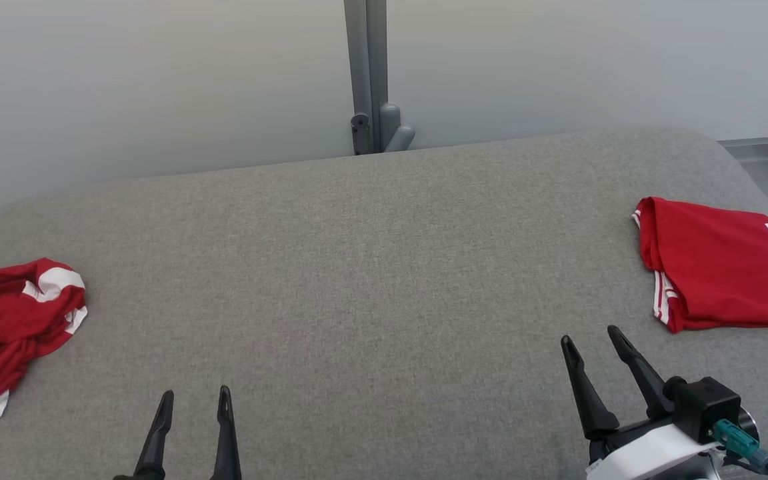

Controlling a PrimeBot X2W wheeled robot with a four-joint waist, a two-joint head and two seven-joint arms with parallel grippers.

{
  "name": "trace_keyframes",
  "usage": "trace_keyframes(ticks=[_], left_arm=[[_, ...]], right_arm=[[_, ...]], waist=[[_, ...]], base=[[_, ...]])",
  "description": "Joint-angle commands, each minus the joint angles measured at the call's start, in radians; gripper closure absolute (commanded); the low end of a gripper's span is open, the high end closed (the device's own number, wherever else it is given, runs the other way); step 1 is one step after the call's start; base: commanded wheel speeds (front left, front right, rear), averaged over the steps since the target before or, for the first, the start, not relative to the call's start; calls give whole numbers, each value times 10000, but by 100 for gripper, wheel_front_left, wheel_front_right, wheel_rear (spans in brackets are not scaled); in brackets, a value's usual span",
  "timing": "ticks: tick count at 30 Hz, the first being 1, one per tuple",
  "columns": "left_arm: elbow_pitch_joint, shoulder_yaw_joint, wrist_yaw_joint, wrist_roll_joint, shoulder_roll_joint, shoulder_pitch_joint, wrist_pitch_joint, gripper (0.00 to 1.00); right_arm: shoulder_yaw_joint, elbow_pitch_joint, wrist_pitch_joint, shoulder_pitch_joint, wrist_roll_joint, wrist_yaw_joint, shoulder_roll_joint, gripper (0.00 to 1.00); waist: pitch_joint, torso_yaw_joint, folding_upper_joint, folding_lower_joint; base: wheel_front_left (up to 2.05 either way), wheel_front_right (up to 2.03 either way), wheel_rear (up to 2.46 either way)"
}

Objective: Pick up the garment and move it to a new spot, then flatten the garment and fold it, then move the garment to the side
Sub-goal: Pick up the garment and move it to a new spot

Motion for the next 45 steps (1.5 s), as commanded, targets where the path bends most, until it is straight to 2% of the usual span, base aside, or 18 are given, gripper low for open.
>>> trace_keyframes(ticks=[1,10,17,45], left_arm=[[-10,-20,37,68,-1,-16,-20,0],[-51,-144,118,26,-1,-108,-20,0],[-169,-92,206,63,0,-150,-20,0],[-490,116,342,-174,1,-163,-20,0]], right_arm=[[-2,34,-35,104,16,-7,-54,0],[-23,-47,-35,92,-15,-8,-82,0],[-25,-93,-35,154,-20,-8,-74,0],[-137,-156,-35,155,111,-8,123,0]], waist=[[-18,4,0,1],[14,100,0,1],[80,506,0,1],[306,3502,0,1]], base=[[0,0,0],[0,0,0],[0,0,0],[0,0,0]])
